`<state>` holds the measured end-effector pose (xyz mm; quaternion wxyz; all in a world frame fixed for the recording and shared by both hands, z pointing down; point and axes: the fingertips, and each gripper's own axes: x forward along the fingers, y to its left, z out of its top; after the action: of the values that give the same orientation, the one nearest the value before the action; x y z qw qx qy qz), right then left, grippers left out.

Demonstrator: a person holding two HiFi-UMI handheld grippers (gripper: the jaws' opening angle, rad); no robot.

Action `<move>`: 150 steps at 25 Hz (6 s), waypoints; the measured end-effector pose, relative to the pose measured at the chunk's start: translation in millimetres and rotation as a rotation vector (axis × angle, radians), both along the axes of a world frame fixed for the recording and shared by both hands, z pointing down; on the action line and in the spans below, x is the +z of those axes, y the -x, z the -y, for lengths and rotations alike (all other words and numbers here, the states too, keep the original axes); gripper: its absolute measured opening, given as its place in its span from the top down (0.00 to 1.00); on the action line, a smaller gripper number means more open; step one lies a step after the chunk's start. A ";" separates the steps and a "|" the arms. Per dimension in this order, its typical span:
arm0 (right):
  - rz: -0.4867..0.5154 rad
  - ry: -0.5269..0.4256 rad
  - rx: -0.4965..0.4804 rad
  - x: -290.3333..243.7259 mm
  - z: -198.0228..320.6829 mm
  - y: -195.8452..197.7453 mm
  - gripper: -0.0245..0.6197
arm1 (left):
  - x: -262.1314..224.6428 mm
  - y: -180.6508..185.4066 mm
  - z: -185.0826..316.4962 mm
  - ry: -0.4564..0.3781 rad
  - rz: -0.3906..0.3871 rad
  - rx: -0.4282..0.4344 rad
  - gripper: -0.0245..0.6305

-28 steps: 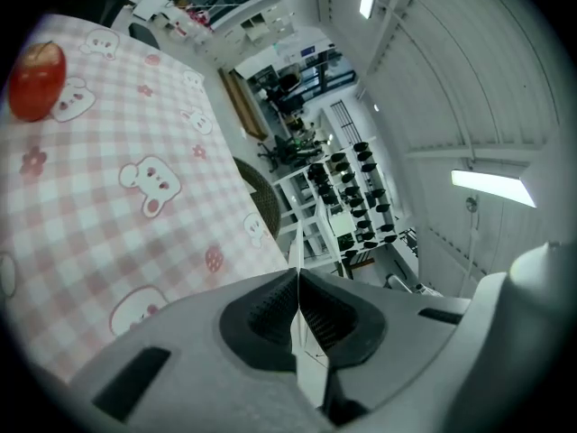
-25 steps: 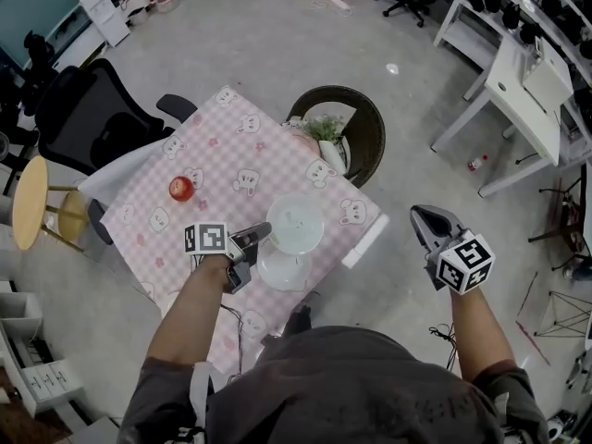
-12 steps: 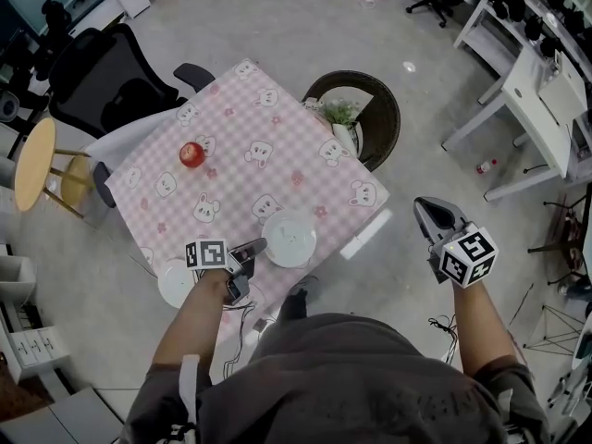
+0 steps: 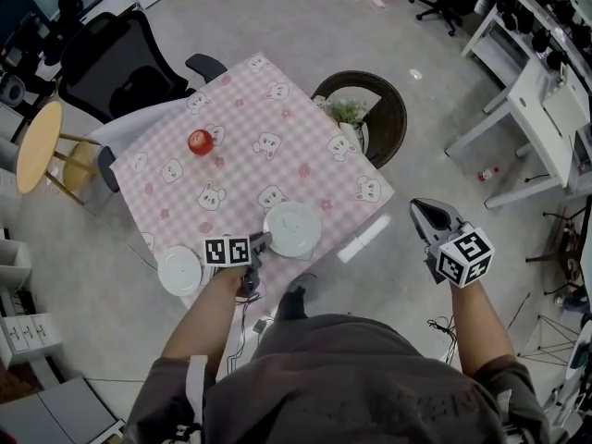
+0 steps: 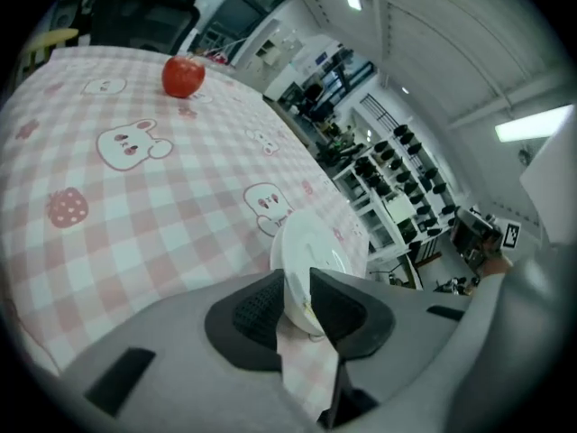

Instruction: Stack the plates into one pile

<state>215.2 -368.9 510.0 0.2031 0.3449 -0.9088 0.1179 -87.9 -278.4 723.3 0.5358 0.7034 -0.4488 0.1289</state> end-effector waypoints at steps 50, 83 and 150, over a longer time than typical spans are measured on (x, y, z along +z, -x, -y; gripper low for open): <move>0.026 -0.134 0.552 -54.1 -432.5 -52.2 0.97 | -221.2 -133.0 -243.2 -0.799 -0.124 0.624 0.95; 0.024 -0.063 0.017 -20.0 -273.1 302.4 0.97 | -24.0 305.7 -209.6 -0.172 0.058 -0.046 0.66; 0.055 -0.062 0.562 -8.7 -292.3 98.0 0.97 | -26.7 8.3 12.1 0.032 -0.121 0.300 0.94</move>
<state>117.3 -76.6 501.3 0.1271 0.5861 -0.7859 0.1510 -96.2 -290.5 696.6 0.5476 0.7605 -0.3036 0.1719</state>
